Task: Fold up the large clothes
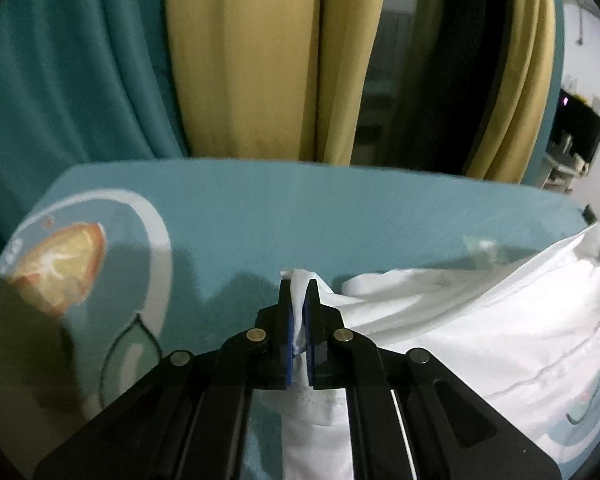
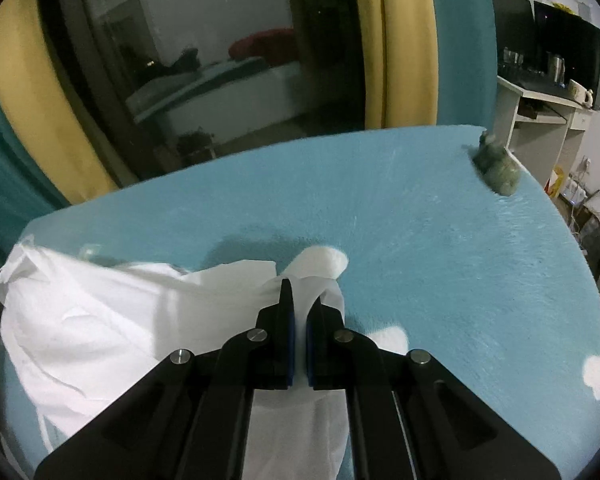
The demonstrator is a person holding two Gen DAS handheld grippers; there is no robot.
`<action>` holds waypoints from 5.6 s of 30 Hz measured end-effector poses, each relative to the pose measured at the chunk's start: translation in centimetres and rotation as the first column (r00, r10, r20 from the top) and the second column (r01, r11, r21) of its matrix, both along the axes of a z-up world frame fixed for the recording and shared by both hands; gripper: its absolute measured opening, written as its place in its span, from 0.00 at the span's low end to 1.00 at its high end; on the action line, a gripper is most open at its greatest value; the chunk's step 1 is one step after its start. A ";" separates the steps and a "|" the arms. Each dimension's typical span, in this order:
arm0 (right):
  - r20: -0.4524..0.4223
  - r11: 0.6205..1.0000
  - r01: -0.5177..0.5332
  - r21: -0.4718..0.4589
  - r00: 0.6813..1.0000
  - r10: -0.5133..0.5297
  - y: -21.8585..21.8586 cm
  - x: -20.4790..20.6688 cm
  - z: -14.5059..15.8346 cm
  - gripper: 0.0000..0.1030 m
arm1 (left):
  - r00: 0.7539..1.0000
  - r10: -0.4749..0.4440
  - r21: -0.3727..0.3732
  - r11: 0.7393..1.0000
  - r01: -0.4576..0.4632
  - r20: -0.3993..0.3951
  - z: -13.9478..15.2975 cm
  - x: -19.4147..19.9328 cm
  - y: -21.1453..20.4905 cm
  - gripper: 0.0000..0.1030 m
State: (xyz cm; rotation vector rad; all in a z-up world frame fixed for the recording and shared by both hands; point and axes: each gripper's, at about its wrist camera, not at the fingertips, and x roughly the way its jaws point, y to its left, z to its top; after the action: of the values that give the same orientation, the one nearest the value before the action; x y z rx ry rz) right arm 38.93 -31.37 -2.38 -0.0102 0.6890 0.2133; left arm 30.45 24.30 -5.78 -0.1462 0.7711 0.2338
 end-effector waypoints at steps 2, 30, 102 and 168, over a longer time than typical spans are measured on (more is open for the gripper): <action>-0.017 1.000 0.014 -0.015 1.000 -0.014 0.1 0.5 -0.4 0.08 | 0.999 0.017 -0.011 1.000 -0.017 -0.036 -0.8 0.6 0.4 0.11; 0.086 0.765 -0.315 -0.562 0.898 0.432 14.7 -14.8 -1.7 0.56 | 0.856 -0.513 0.188 0.836 0.516 -0.067 0.1 -7.1 -15.5 0.57; -0.027 0.993 -0.090 0.078 0.995 0.092 0.8 -10.5 -3.9 0.13 | 0.994 -0.071 -0.020 0.997 0.070 -0.087 -2.9 -10.5 -4.6 0.53; 0.057 1.000 -0.024 0.012 0.998 0.023 0.0 -21.0 -1.9 0.66 | 0.924 -0.275 0.102 0.945 0.311 -0.265 -2.1 -12.7 -9.4 0.51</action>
State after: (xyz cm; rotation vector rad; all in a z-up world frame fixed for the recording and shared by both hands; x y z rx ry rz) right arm 17.90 -31.41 -4.32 -0.0127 0.6307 0.2392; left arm 17.72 14.88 -7.92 0.1384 1.0106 0.0199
